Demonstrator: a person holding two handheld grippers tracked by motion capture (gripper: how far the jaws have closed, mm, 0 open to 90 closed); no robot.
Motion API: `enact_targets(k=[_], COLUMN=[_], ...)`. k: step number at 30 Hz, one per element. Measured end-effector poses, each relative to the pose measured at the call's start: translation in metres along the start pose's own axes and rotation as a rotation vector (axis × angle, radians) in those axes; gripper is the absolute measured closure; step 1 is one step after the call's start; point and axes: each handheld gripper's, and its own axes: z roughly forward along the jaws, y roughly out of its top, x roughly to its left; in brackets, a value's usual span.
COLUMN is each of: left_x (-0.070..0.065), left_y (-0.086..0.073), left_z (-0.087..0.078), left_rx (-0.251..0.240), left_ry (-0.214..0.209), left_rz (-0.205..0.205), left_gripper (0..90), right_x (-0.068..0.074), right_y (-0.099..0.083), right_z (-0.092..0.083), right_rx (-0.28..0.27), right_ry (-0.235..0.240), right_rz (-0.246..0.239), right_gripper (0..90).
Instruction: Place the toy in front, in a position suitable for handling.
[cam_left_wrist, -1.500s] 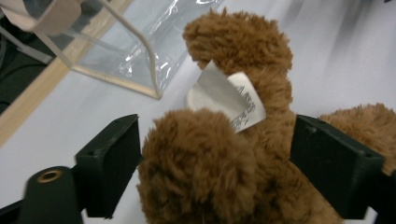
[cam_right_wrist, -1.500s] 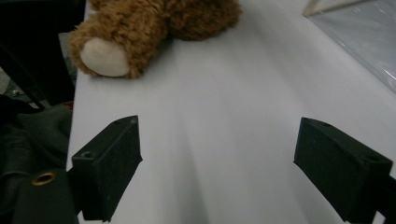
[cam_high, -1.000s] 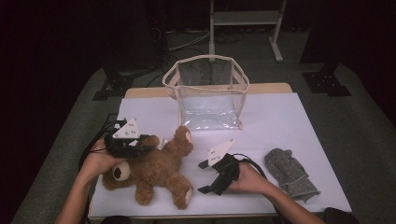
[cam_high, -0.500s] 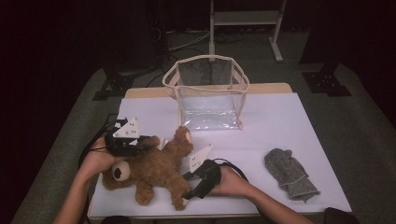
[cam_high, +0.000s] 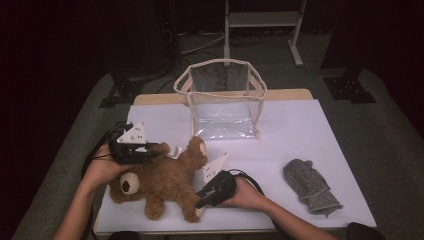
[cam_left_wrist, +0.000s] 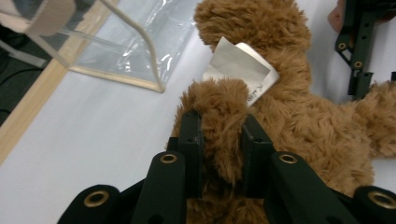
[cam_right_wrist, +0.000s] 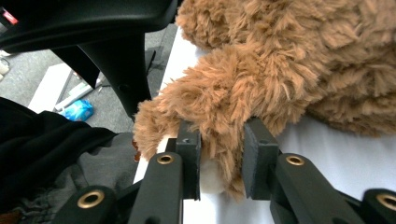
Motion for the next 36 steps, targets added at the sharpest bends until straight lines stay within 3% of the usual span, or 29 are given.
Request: enact_targets(k=[10, 20, 29, 32, 36], left_x=[-0.001, -0.010, -0.022, -0.026, -0.036], left_y=[0.014, 0.059, 0.109, 0.123, 0.149], left_z=[-0.015, -0.021, 0.001, 0.010, 0.039], left_rx=[-0.029, -0.058, -0.087, -0.086, -0.074], left_ry=[0.028, 0.010, -0.055, -0.073, -0.127], left_rz=[0.010, 0.079, 0.172, 0.202, 0.247], left_gripper=[76.4, 76.5, 76.4, 76.4, 76.4], right_x=[0.009, 0.029, 0.046, 0.050, 0.059], right_y=[0.013, 0.014, -0.014, -0.022, -0.049], right_z=[-0.020, -0.071, -0.137, -0.149, -0.171], right_rx=[-0.029, -0.061, -0.063, -0.069, -0.064], right_ry=[0.016, 0.000, -0.070, -0.081, -0.110], right_rz=[-0.031, -0.062, -0.021, -0.009, 0.029], right_gripper=[73.3, 73.5, 73.5, 73.5, 73.5])
